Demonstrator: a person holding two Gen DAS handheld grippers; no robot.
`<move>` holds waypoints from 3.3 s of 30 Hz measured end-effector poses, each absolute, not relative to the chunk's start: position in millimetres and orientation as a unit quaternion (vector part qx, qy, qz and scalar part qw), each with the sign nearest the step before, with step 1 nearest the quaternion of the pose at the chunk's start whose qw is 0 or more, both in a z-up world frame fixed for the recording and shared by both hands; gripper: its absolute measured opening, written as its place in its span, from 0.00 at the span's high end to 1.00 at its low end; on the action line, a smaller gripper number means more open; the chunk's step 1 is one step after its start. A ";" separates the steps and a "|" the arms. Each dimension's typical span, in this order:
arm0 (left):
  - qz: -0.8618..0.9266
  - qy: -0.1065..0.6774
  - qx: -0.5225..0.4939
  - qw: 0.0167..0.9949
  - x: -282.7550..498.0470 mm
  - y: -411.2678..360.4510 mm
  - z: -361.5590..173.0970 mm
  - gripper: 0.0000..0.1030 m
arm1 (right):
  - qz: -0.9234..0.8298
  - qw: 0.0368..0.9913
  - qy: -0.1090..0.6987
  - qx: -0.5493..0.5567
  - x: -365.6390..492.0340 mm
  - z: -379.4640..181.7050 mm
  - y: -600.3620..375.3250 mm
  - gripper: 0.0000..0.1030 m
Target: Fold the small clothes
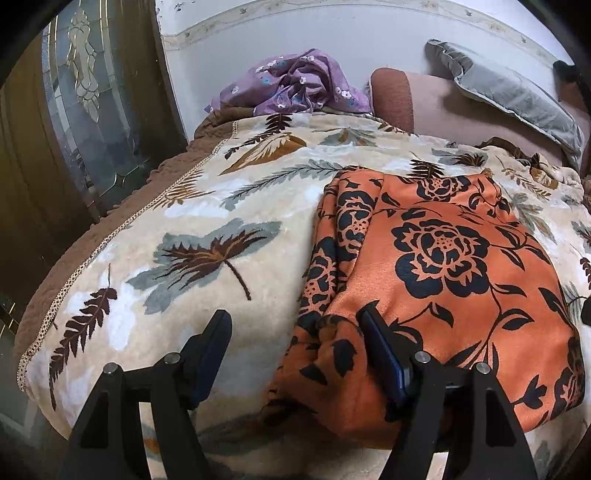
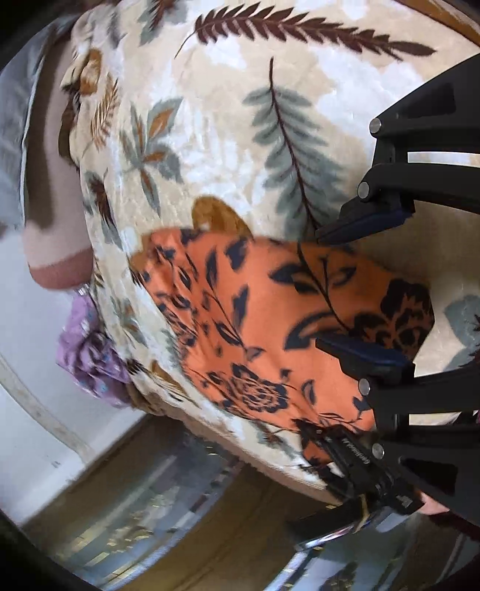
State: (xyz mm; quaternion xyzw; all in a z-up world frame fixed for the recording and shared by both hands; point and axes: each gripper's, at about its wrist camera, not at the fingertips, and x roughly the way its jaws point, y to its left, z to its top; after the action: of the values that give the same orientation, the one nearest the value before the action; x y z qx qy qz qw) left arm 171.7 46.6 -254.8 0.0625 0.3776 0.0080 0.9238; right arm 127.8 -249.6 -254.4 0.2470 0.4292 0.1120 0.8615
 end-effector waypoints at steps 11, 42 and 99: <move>0.012 0.381 0.052 0.923 173.1 48.8 -254.9 0.25 | 0.115 0.843 0.442 0.285 134.7 -268.6 -256.6 0.45; -0.065 0.418 0.080 0.902 228.0 44.2 -234.7 0.16 | 0.144 0.822 0.436 0.337 154.8 -280.7 -260.4 0.37; -0.237 0.536 -0.136 0.799 259.7 59.4 -265.9 0.37 | 0.189 0.811 0.419 0.362 218.9 -315.2 -225.7 0.39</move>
State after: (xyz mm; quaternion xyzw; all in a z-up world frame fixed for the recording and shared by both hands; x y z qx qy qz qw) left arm 259.7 59.4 -265.9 -0.1361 0.5355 -0.2365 0.7992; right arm 218.9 -225.7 -315.2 0.3620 0.4191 0.1889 0.8110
